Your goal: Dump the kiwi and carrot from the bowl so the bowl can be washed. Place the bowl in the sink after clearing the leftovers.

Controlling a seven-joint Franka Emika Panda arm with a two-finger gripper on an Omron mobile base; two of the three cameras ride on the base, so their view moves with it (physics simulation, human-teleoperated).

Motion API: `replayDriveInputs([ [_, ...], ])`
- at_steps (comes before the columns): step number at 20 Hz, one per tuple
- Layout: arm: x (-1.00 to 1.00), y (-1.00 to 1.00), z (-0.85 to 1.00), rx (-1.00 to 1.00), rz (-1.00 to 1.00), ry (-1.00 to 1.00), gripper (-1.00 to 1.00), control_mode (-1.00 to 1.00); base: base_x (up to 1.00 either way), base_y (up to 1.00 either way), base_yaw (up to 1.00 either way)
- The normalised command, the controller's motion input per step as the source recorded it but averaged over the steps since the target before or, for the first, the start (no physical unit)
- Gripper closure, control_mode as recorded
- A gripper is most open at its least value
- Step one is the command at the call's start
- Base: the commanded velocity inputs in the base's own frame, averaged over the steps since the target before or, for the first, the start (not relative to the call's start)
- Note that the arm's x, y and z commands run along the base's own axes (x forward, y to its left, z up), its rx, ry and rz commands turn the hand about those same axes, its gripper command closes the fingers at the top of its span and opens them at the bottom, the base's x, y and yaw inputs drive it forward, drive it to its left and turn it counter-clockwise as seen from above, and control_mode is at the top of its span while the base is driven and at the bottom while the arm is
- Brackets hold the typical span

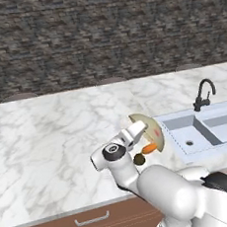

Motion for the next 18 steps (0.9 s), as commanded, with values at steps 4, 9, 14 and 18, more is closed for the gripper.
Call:
replayDriveInputs([
  [4, -0.01, -1.0, 0.25, 0.23, -0.11, -0.11, 1.0, -1.0, 0.0, 0.0, 0.0],
  [9, -0.07, -1.0, 0.36, 0.31, -0.16, -0.11, 1.0, -1.0, 0.0, 0.0, 0.0],
  [14, -0.09, -1.0, 0.09, 0.4, -0.2, -0.06, 1.0, -1.0, 0.0, 0.0, 0.0],
  [18, -0.05, -1.0, -0.04, 0.53, -0.31, -0.04, 1.0, -1.0, 0.0, 0.0, 0.0],
])
